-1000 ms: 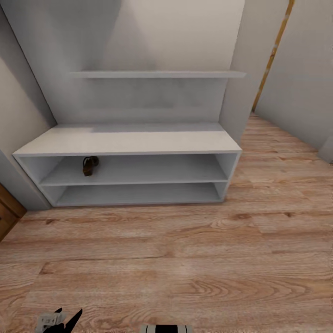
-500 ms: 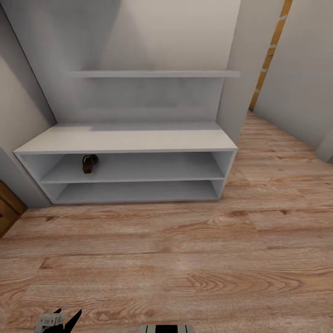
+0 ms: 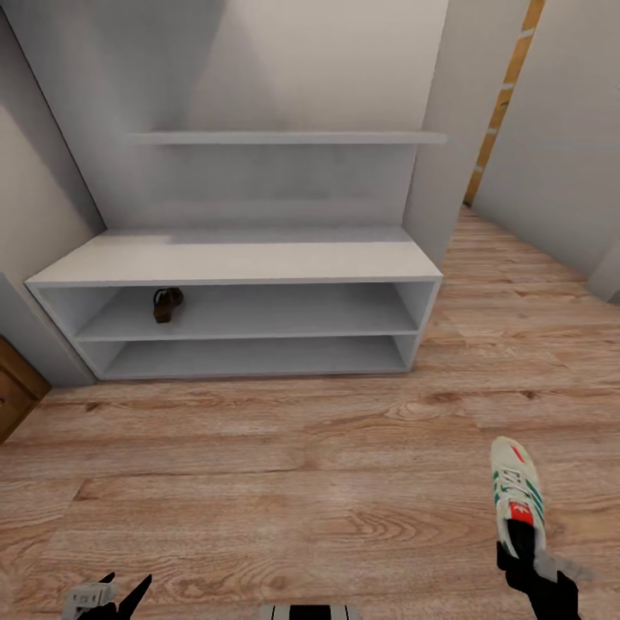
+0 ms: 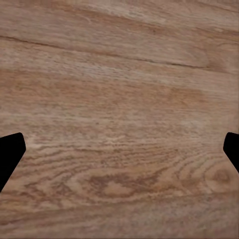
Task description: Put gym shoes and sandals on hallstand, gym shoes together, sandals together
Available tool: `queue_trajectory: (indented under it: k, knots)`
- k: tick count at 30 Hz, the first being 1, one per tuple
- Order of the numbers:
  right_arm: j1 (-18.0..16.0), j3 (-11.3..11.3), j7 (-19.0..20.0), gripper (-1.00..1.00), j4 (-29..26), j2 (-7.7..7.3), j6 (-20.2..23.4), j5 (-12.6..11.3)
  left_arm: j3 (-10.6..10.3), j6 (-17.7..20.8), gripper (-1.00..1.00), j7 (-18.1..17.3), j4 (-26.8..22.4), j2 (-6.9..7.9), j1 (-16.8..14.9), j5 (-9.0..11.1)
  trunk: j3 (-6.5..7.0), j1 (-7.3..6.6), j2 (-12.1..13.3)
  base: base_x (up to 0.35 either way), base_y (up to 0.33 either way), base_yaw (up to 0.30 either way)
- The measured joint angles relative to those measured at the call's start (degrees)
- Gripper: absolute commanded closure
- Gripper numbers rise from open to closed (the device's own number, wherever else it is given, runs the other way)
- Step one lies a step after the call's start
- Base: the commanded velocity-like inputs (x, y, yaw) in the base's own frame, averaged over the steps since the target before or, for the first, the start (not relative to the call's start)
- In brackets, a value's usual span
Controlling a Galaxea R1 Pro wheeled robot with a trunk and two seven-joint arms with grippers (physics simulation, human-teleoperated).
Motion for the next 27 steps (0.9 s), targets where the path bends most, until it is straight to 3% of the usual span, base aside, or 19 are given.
queue_trajectory:
  k: [3, 4, 6, 7, 10, 13, 16, 21, 23, 27]
  knots:
    - [0.0, 2.0, 0.0, 1.00, -2.4, 3.07, 1.1, 2.0, 0.1, 0.0, -1.00, 0.0, 0.0, -0.08, 0.0, 0.1, -0.01, 0.00, 0.0, 0.000, 0.000, 0.000]
    - [-0.1, 3.2, 0.0, 1.00, -3.6, 4.95, 2.6, 3.6, 0.1, 0.0, -1.00, 0.0, 0.0, -0.12, 0.0, 0.0, 0.00, 0.00, 0.0, 0.000, 0.000, 0.000]
    - [-0.3, 4.4, 0.0, 1.00, -4.5, 7.10, 5.0, 5.1, 0.1, 0.0, -1.00, 0.0, 0.0, -0.15, 0.0, 0.0, -0.01, 0.00, 0.0, 0.000, 0.000, 0.000]
    - [-0.7, 5.4, 0.0, 1.00, -5.1, 9.04, 8.1, 6.7, 0.1, 0.0, -1.00, 0.0, 0.1, -0.16, 0.0, -0.1, -0.01, 0.00, 0.0, 0.000, 0.000, 0.000]
    - [-2.5, 6.6, 0.0, 1.00, -6.0, 12.78, 14.6, 10.1, 0.1, -0.1, -1.00, 0.0, 0.1, -0.15, 0.0, -0.4, 0.00, 0.00, 0.0, 0.000, 0.000, 0.000]
    - [-5.2, 7.1, 0.1, 1.00, -6.8, 15.57, 20.0, 12.5, 0.1, -0.1, -1.00, -0.7, 0.0, -0.13, 0.2, -0.6, 0.00, 0.00, 0.0, 0.000, 0.000, 0.000]
    - [-8.1, 7.3, 0.1, 1.00, -7.3, 17.44, 24.0, 13.8, 0.1, 0.0, -1.00, -2.0, 0.0, -0.07, 0.6, -0.7, 0.00, 0.00, 0.0, 0.000, 0.000, 0.000]
    - [-13.1, 7.4, 0.1, 1.00, -7.4, 19.24, 29.1, 14.4, 0.1, 0.0, -1.00, -3.4, -0.1, -0.03, 1.0, -0.9, 0.00, 0.00, 0.0, 0.000, 0.000, 0.000]
    - [-16.7, 7.4, 0.1, 1.00, -7.5, 20.30, 33.5, 14.5, -0.1, 0.0, -1.00, -3.8, -0.1, 0.04, 1.0, -1.0, 0.01, 0.00, 0.0, 0.000, 0.000, 0.000]
    - [-21.7, 7.4, 0.1, 1.00, -7.6, 21.05, 39.0, 14.5, -0.4, 0.0, -1.00, -4.2, -0.1, 0.23, 1.2, -1.5, 0.00, 0.00, 0.0, 0.000, 0.000, 0.000]
